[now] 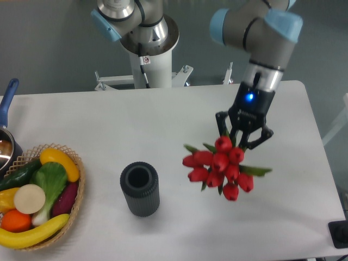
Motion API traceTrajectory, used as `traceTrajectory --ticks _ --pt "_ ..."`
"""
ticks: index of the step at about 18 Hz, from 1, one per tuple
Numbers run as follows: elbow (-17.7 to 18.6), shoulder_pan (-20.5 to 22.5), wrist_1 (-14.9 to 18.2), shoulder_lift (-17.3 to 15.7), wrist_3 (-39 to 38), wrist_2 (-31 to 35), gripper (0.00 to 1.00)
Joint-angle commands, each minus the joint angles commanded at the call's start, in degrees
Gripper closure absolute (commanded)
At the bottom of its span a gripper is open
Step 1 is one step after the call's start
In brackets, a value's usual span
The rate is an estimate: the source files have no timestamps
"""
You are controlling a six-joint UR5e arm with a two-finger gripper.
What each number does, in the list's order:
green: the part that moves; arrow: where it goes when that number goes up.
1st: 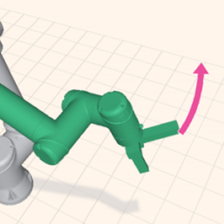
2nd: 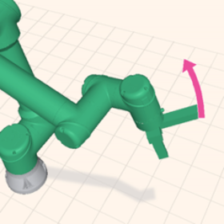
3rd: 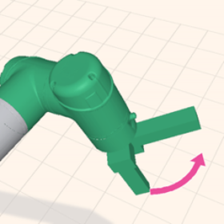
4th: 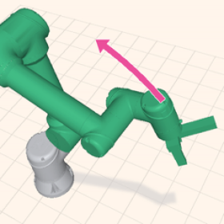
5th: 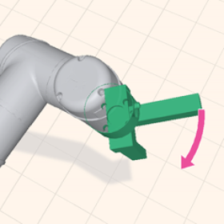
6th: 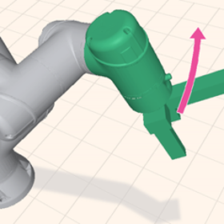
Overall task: Pick up the flowers from the table
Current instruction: 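Lift the gripped tulip bundle up off the table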
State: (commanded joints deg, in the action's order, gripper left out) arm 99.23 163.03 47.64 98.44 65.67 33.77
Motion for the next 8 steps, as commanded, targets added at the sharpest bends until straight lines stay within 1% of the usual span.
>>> traceTrajectory --ticks 8 --pt "0.9 3.3 0.0 -1.1 -0.5 -4.3 0.76"
